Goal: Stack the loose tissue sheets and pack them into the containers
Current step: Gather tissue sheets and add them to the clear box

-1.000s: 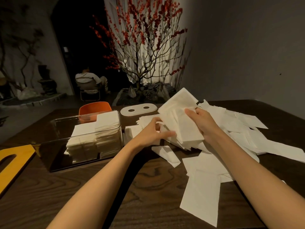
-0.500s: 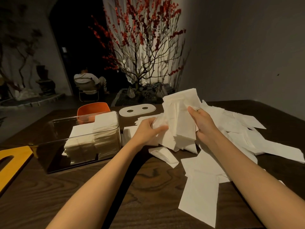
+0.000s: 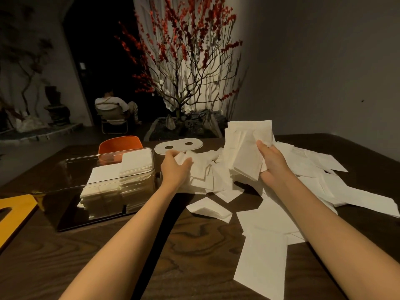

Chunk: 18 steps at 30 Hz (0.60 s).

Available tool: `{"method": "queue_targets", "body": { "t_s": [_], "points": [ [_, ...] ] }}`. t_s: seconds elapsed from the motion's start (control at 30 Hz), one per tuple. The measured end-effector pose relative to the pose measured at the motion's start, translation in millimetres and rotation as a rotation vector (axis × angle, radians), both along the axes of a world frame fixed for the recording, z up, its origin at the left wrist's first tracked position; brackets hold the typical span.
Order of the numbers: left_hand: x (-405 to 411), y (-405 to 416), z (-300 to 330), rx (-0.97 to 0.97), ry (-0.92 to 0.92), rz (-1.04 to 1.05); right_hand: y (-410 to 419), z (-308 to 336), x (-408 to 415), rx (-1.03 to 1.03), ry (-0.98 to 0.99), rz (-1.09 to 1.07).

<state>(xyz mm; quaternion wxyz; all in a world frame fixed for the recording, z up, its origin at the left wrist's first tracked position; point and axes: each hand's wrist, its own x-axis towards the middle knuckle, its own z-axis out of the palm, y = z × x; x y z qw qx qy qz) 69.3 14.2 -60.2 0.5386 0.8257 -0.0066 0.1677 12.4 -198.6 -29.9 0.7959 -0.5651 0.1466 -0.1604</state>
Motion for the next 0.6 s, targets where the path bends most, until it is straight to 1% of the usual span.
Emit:
{"method": "queue_targets", "body": {
  "t_s": [0.07,0.1,0.13,0.17,0.2,0.3,0.33,0.4,0.47,0.5,0.53,0.6],
  "points": [
    [-1.2,-2.5,-2.9,0.225,-0.019,0.057,0.3,-0.1,0.0,0.028,0.026,0.039],
    [-2.5,-3.7,-3.6,0.319,-0.068,0.081,1.4,-0.9,-0.3,0.041,0.044,0.072],
    [-4.0,-4.6,-3.2,0.363,-0.139,0.090,2.9,-1.8,-0.6,0.058,0.061,0.110],
    [-5.1,-6.6,-2.3,0.355,-0.203,0.072,4.9,-2.3,-1.4,0.071,0.073,0.147],
    [-7.0,-9.3,-0.3,0.300,-0.246,0.031,7.4,-2.3,-2.3,0.079,0.076,0.178],
    [-19.1,-21.7,5.3,0.013,-0.298,-0.123,15.5,-0.5,-5.2,0.076,0.037,0.218],
    [-24.8,-25.1,6.9,-0.035,-0.349,-0.132,17.9,-0.5,-6.0,0.034,0.023,0.207],
    [-36.1,-28.7,9.7,0.015,-0.517,-0.100,22.7,-4.4,-4.8,-0.067,-0.003,0.151],
    [-45.3,-32.4,11.1,0.144,-0.656,-0.113,28.9,-9.9,-4.9,-0.145,-0.002,0.084],
    [-50.0,-35.7,12.0,0.191,-0.674,-0.137,32.6,-12.4,-4.8,-0.184,0.009,0.047],
    [-55.0,-40.4,12.9,0.221,-0.647,-0.163,36.4,-14.0,-5.7,-0.228,0.027,0.014],
    [-61.3,-51.0,12.2,0.247,-0.537,-0.210,42.9,-15.7,-7.1,-0.277,0.034,-0.032]
  ]
}}
